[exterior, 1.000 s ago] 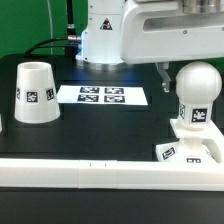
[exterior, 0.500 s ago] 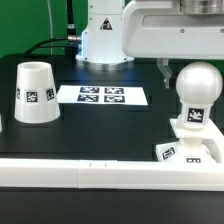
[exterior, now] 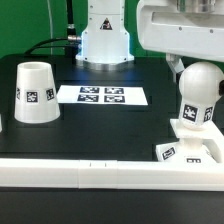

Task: Assemble lamp

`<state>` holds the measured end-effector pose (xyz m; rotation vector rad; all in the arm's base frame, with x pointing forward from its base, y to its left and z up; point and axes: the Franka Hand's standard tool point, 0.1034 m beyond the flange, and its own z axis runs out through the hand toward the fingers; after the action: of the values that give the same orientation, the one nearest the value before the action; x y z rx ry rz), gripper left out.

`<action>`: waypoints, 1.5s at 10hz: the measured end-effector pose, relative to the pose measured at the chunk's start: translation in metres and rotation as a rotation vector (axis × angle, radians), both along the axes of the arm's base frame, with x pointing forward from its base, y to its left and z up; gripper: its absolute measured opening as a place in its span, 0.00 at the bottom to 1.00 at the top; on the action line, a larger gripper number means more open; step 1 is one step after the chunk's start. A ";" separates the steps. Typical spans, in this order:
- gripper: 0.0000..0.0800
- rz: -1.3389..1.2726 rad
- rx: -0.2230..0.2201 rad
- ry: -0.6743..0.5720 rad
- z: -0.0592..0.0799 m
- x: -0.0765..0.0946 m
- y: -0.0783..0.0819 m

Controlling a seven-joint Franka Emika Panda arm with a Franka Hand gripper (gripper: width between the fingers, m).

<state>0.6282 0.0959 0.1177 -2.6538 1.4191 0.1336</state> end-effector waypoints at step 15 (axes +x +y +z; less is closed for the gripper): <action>0.87 0.100 0.061 -0.006 -0.001 -0.001 0.004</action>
Offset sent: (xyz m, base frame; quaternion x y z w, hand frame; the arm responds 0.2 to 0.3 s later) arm -0.0029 -0.0063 -0.0030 0.0113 -0.0247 0.1711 0.9849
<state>0.6269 0.1001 0.1165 -2.6737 1.2594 0.1752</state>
